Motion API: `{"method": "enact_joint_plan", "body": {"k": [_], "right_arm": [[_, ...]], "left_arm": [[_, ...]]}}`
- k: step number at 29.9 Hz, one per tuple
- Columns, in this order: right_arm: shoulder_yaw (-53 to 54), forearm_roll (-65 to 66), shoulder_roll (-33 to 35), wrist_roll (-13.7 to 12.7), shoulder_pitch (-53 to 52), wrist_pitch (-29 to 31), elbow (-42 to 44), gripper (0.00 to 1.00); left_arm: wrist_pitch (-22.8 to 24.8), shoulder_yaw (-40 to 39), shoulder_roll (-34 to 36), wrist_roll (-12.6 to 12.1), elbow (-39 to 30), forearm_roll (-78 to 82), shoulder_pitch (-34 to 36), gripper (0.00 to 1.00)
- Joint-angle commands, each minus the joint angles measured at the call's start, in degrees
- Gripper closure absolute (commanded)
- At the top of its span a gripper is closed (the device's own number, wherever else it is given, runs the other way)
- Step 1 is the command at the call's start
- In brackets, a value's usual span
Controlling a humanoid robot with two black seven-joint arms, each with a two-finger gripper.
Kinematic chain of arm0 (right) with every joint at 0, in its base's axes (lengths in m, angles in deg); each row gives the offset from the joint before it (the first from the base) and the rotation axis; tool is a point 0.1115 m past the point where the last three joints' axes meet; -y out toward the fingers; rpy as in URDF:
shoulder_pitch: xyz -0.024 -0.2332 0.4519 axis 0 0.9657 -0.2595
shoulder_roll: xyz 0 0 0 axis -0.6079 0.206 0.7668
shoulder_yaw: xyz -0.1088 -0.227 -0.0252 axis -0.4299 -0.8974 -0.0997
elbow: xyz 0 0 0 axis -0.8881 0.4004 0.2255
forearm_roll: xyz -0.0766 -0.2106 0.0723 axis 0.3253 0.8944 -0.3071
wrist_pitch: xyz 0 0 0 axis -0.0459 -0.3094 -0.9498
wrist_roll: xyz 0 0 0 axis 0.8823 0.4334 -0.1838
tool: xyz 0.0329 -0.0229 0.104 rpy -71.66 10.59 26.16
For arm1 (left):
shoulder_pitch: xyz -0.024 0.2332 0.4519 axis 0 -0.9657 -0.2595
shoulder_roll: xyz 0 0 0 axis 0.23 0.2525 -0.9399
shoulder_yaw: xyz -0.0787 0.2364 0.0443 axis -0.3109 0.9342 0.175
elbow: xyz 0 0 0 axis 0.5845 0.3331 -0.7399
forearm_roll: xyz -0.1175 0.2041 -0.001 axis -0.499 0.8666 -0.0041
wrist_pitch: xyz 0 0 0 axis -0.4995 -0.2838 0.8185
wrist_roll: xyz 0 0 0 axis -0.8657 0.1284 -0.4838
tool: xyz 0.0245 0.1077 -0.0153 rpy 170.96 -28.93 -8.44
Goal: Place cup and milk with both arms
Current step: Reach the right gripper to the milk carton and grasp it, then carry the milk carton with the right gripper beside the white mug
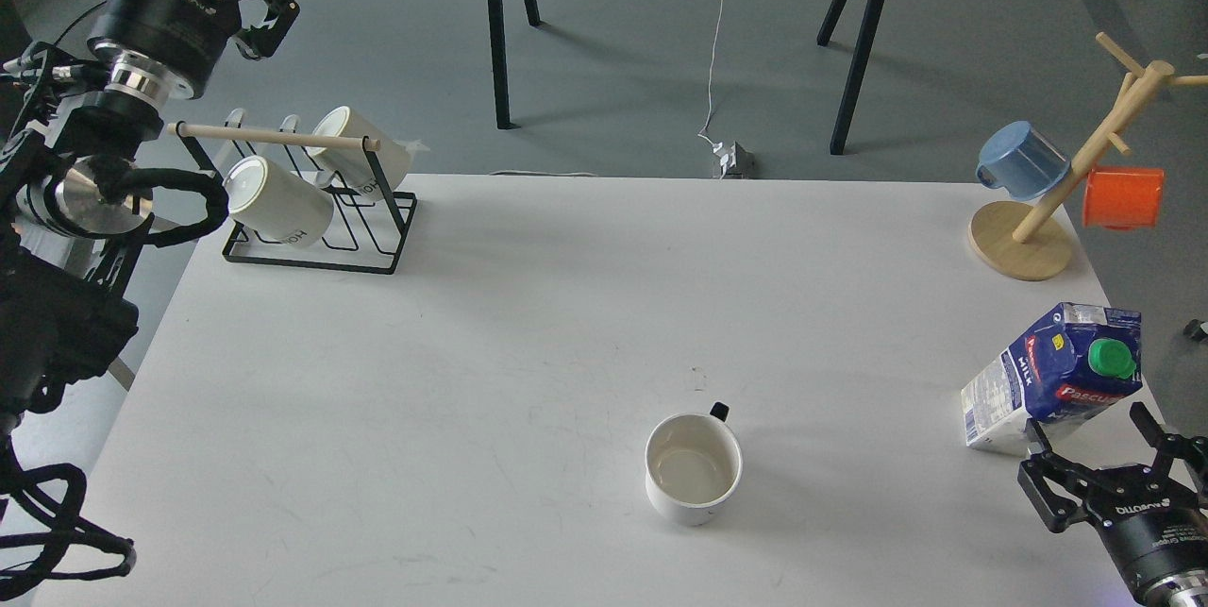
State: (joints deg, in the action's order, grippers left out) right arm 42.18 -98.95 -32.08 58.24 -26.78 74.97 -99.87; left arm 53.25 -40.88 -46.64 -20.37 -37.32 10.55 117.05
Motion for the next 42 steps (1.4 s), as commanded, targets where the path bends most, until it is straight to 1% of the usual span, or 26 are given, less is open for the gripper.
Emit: {"method": "enact_joint_plan", "body": {"k": [1,6,12,15,16,18,19,24,30,32,34,42], "right_arm": [[-0.1,0.1,0.0,0.0,-1.2,0.0,0.2,0.01],[-0.2,0.1,-0.1,0.1,-2.8,0.0,0.5,0.02],[-0.2,0.1,-0.1,0.2,-4.1,0.0,1.4,0.1],[-0.3,0.1,-0.1,0.2,-4.6,0.0,2.3,0.22],[-0.4,0.1,-0.3,0.2,-5.2,0.0,3.0,0.28],[-0.8,0.1,-0.8,0.2,-6.2,0.0,3.6,0.43],[-0.8,0.1,-0.9,0.2,-6.3,0.0,3.6,0.47],[-1.2,0.2,-1.3,0.1,-5.8,0.0,1.4,0.47],[-1.4,0.3,-2.7,0.0,-1.3,0.0,-6.4,0.47],[-4.1,0.9,-3.7,0.0,-0.4,0.0,-9.3,0.46],[-7.3,2.4,-5.2,0.0,-0.4,0.0,-10.8,0.46],[-13.7,14.0,-14.7,0.0,-1.5,0.0,-9.7,0.46]], "left_arm": [[0.1,0.1,0.1,-0.1,0.0,0.0,0.0,0.0],[0.1,0.1,0.0,0.0,0.0,0.0,-0.5,0.0],[0.4,0.1,0.1,-0.1,0.0,0.1,-0.5,0.0],[0.4,0.1,0.1,-0.1,0.1,0.2,-0.6,0.0],[0.4,0.1,0.1,-0.1,0.0,0.3,-0.6,0.0],[0.3,0.1,0.1,-0.1,0.1,0.3,-0.6,0.0],[0.3,0.1,0.1,-0.1,0.1,0.3,-0.6,0.0],[0.2,0.1,0.1,-0.1,0.0,0.3,-0.5,0.0],[-0.1,0.1,0.1,-0.1,0.1,0.3,-0.6,0.0],[-0.2,0.1,0.1,-0.1,0.1,0.5,-0.6,0.0],[-0.2,0.1,0.1,-0.1,0.1,0.5,-0.6,0.0],[-0.3,0.1,0.7,-0.1,0.1,0.6,-0.6,0.0]]}}
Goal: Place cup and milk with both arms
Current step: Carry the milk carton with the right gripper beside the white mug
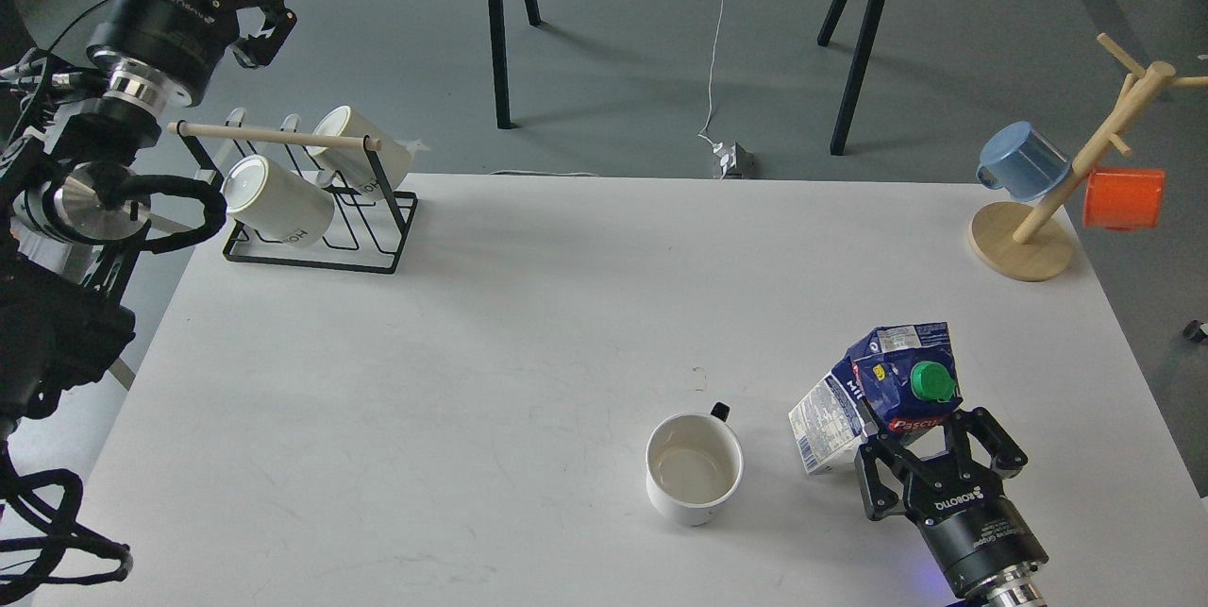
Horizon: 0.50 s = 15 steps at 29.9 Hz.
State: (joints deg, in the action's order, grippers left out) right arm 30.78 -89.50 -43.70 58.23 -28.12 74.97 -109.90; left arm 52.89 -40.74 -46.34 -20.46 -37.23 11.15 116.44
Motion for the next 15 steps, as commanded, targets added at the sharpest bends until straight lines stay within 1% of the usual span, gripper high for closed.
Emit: {"method": "enact_joint_plan", "body": {"k": [1,5,15], "right_arm": [[-3.3,5.9,-3.8,0.0,-0.3,0.0,0.3,0.46],[-5.3,8.4,-6.5,0.0,-0.8,0.0,1.1,0.45],[-5.4,8.8,-8.3,0.0,-2.6,0.0,2.7,0.43]], "left_arm": [[0.0,0.0,0.5,0.0,0.0,0.0,0.0,0.0],[0.0,0.0,0.6,0.0,0.0,0.0,-0.1,0.0],[0.3,0.1,0.5,0.0,0.0,0.0,-1.3,0.0]]}}
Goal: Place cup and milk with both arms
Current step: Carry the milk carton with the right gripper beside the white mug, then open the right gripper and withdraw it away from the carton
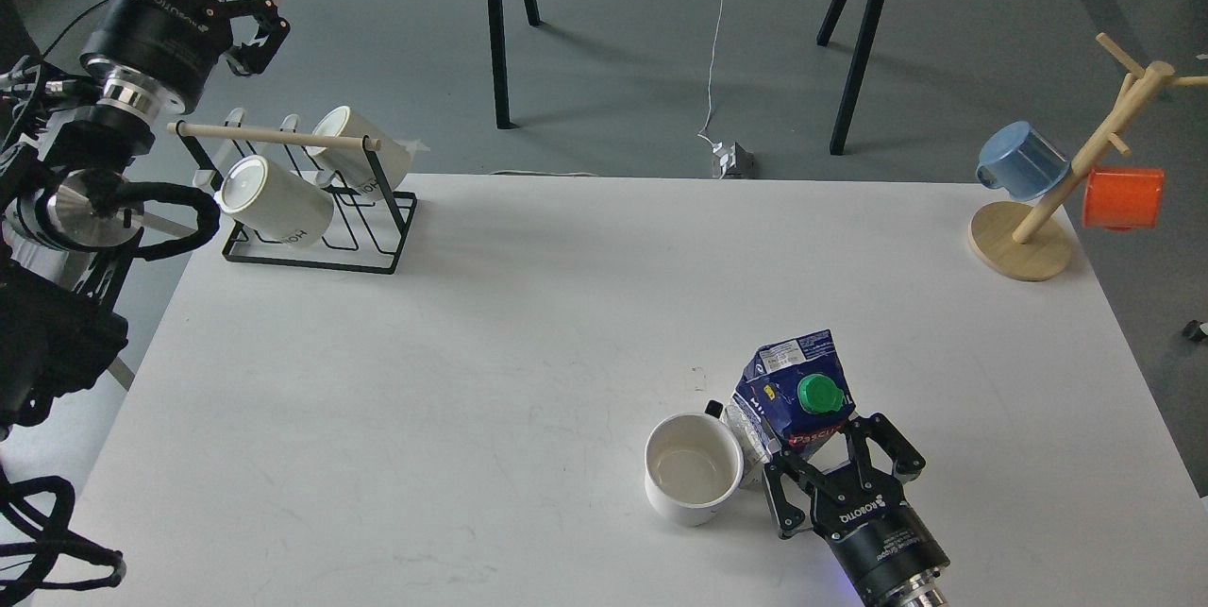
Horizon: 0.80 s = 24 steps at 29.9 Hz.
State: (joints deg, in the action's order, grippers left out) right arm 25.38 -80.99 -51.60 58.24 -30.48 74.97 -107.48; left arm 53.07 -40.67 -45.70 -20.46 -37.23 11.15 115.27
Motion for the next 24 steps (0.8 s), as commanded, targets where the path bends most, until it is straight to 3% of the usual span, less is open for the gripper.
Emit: {"method": "enact_joint_plan", "body": {"k": [1,4,6,24], "right_arm": [[0.0,0.5,-0.4,0.0,-0.5,0.0,0.4,0.42],[0.0,1.0,-0.6,0.1,-0.5,0.0,0.6,0.29],[0.0,1.1,-1.0,0.3,-0.6,0.0,1.1,0.0],[-1.7,1.0,-1.1,0.4,2.2,0.0,0.0,0.01]], "left_arm": [[0.1,0.0,-0.1,0.0,0.0,0.0,-0.2,0.0],[0.1,0.0,-0.1,0.0,0.0,0.0,-0.1,0.0],[0.2,0.0,-0.1,0.0,0.0,0.0,0.1,0.0],[0.5,0.0,1.3,-0.1,0.0,0.1,0.1,0.0]]}}
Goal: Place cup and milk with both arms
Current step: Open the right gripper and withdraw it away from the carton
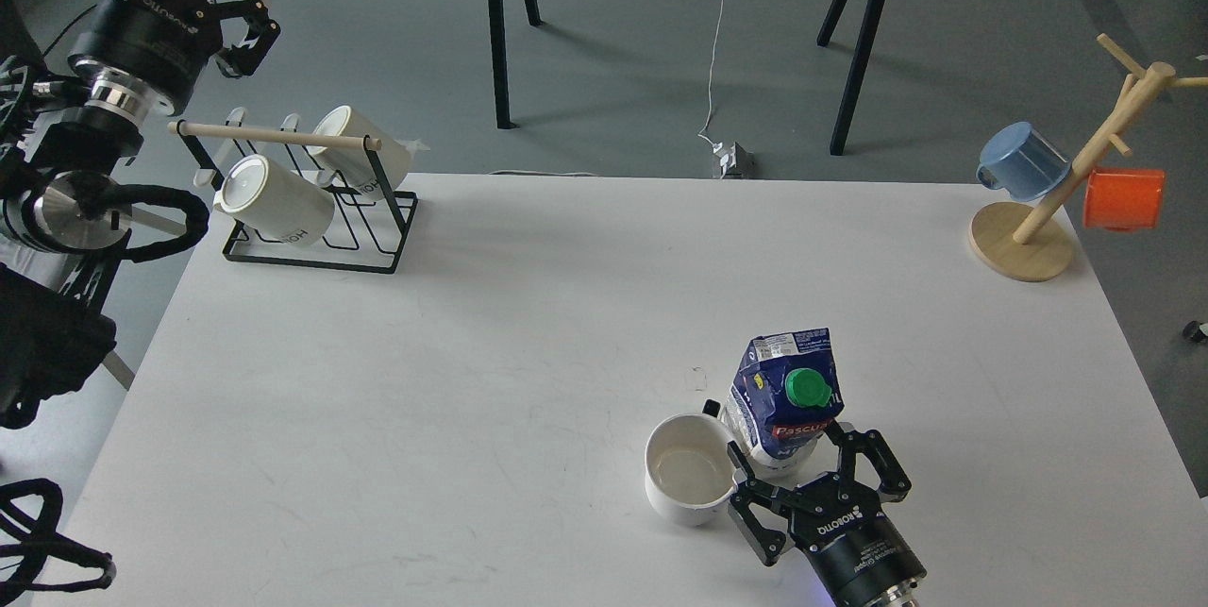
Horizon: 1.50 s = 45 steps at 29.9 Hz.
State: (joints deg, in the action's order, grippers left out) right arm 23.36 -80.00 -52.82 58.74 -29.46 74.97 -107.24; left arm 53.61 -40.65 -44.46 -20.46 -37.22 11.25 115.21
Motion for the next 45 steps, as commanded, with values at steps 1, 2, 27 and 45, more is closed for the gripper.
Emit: {"method": "enact_joint_plan", "body": {"k": [1,2,27,45], "right_arm": [[0.4,0.1,0.3,-0.1,1.6,0.0,-0.5,0.01],[0.5,0.1,0.6,-0.1,2.0,0.0,-0.8,0.01],[24.6,0.2,20.6,0.0,3.6,0.0,-4.9,0.01],[7.5,-0.6,29.6,-0.5,-59.3,0.0,34.3,0.01]], "left_arm": [[0.0,0.0,0.1,-0.1,0.0,-0.1,0.2,0.0],[0.0,0.0,0.1,-0.1,0.0,0.0,0.2,0.0],[0.0,-0.4,1.3,-0.2,0.0,-0.8,-0.2,0.0],[0.3,-1.0,-2.7,-0.6,5.6,-4.8,0.3,0.0]]}}
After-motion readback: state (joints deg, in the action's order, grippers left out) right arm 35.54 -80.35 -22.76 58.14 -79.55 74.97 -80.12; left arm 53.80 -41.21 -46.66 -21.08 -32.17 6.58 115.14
